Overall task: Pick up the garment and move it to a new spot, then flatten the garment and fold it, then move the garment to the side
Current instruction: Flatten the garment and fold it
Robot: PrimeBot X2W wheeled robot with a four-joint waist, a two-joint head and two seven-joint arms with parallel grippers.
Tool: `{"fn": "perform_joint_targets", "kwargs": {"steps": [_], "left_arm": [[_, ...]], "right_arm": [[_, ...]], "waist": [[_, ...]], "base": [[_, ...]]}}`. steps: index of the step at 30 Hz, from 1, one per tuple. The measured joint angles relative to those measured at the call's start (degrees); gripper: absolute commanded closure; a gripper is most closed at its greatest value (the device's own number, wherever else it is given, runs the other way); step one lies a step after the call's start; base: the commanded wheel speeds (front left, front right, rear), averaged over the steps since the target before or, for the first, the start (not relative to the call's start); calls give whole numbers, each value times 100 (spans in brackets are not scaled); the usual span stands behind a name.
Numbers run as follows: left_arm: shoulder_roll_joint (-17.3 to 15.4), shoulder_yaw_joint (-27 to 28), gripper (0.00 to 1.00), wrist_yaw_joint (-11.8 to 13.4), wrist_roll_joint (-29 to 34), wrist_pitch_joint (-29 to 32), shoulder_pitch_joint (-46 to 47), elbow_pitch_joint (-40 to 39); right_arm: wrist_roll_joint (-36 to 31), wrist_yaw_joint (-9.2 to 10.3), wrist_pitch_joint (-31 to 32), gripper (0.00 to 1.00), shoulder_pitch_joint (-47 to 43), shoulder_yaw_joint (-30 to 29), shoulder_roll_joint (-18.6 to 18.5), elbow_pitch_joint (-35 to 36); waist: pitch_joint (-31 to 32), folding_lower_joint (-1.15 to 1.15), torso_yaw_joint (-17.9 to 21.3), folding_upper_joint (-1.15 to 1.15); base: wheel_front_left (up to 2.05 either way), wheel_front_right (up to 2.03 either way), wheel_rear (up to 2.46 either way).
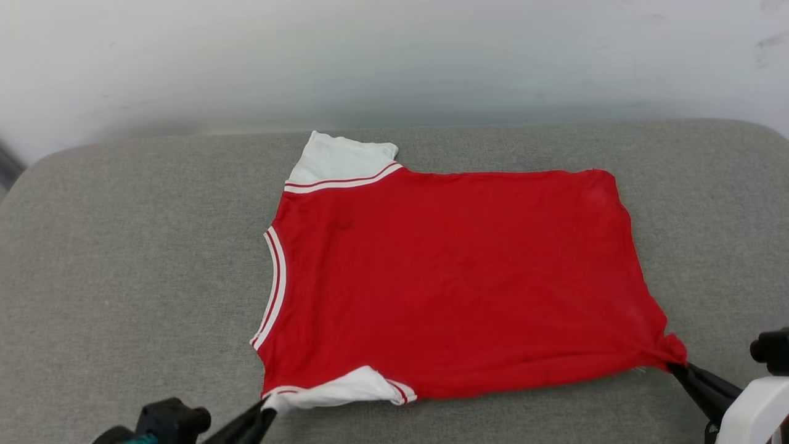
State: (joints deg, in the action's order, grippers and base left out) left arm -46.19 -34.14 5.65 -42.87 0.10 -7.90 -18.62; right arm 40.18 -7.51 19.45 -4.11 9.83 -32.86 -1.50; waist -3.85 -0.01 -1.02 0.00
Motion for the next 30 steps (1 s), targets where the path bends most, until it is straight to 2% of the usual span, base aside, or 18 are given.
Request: {"fn": "perform_joint_targets", "kwargs": {"steps": [6, 11, 24, 30], "left_arm": [[-51, 452, 100, 38, 89, -193, 605, -134], [-1, 655, 100, -124, 116, -280, 1281, 102], [372, 310, 100, -876, 415, 30, 2960, 1790], [700, 74, 100, -1022, 567, 48, 3503, 2635]], "right_arm": [[-48, 0, 298, 100, 203, -283, 122, 414], [-336, 0, 723, 100, 729, -304, 199, 442], [-1051, 0, 1339, 100, 2040, -197, 542, -467], [-1177, 0, 1394, 100, 2292, -168, 662, -684]], "waist": [[-219, 1, 49, 0], [-588, 2, 80, 0], [-1595, 3, 61, 0], [-1799, 2, -14, 0]], "base": [[0, 0, 0], [0, 0, 0], [0, 0, 0], [0, 0, 0]]}}
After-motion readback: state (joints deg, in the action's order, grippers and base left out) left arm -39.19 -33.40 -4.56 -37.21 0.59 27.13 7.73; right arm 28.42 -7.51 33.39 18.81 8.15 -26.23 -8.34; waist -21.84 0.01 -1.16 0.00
